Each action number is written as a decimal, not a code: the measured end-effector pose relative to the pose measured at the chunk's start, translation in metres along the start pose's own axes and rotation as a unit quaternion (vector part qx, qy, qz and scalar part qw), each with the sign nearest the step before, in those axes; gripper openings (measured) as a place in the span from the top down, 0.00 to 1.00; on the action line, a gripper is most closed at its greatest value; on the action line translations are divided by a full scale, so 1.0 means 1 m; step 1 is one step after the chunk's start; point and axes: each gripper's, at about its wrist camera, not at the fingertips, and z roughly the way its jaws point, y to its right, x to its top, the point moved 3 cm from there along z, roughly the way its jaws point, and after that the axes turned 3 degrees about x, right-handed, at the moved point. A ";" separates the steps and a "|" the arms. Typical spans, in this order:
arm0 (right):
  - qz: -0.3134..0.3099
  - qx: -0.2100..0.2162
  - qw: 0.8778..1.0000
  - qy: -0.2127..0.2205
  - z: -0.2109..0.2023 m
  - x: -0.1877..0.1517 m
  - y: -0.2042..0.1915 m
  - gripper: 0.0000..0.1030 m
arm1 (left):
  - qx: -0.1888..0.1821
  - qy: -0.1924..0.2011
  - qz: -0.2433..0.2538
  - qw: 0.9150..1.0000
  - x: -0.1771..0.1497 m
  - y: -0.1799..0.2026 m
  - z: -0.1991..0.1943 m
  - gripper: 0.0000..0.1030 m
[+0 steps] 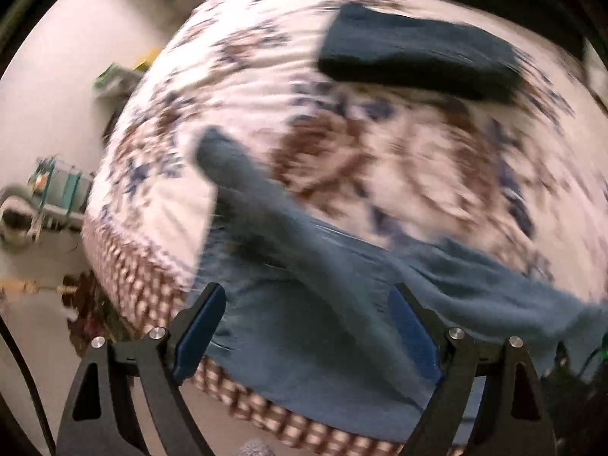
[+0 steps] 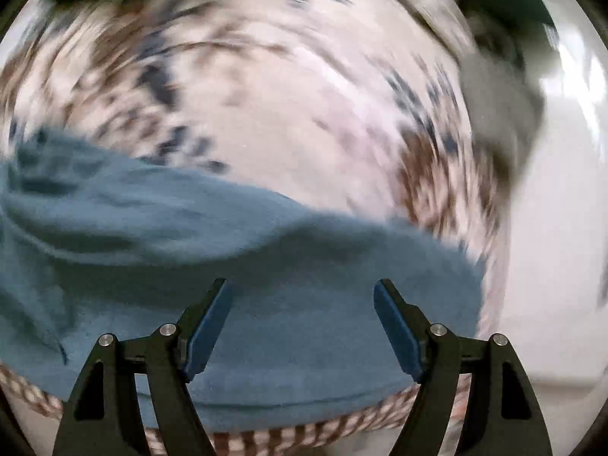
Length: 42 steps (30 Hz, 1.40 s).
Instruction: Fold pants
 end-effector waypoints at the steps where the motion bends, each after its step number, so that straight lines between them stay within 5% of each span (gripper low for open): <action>1: -0.020 -0.013 1.000 0.009 -0.005 0.007 -0.015 0.23 | 0.004 -0.005 -0.008 1.000 0.004 -0.010 0.005 0.15; 5: -0.056 -0.019 0.998 0.012 -0.012 0.022 -0.050 0.23 | -0.015 -0.041 -0.048 0.998 0.015 -0.040 0.032 0.15; 8: -0.052 -0.016 0.998 0.006 -0.006 0.025 -0.057 0.23 | -0.092 -0.066 -0.083 0.990 0.022 -0.045 0.049 0.15; 14: -0.044 -0.015 0.999 -0.010 0.004 0.027 -0.061 0.23 | -0.179 -0.103 -0.120 0.971 0.037 -0.035 0.069 0.15; 18: -0.046 -0.017 0.999 -0.015 0.004 0.023 -0.062 0.23 | -0.174 -0.093 -0.124 0.972 0.035 -0.036 0.066 0.15; 21: -0.048 -0.016 0.999 -0.020 0.004 0.020 -0.067 0.23 | -0.218 -0.115 -0.161 0.956 0.033 -0.039 0.072 0.15; 24: -0.047 -0.015 0.999 -0.019 0.003 0.019 -0.069 0.23 | -0.201 -0.105 -0.158 0.961 0.037 -0.036 0.074 0.15; 28: -0.046 -0.016 0.999 -0.020 0.005 0.018 -0.074 0.23 | -0.231 -0.120 -0.181 0.948 0.040 -0.028 0.073 0.15; 33: -0.045 -0.018 0.999 -0.022 0.007 0.018 -0.078 0.23 | -0.163 -0.113 -0.154 0.968 0.046 -0.016 0.080 0.17; 34: -0.044 -0.017 0.999 -0.023 0.007 0.019 -0.078 0.23 | -0.157 -0.115 -0.147 0.970 0.047 -0.015 0.086 0.20; 36: -0.043 -0.015 0.999 -0.021 0.006 0.019 -0.078 0.23 | -0.181 -0.105 -0.148 0.967 0.046 -0.020 0.093 0.68; 38: -0.040 -0.012 0.999 -0.016 0.001 0.019 -0.076 0.23 | -0.208 -0.080 -0.137 0.965 0.043 -0.030 0.089 0.85; 42: -0.021 0.012 1.000 -0.006 -0.015 0.019 -0.072 0.23 | -0.210 -0.036 -0.156 0.965 0.008 -0.083 0.069 0.86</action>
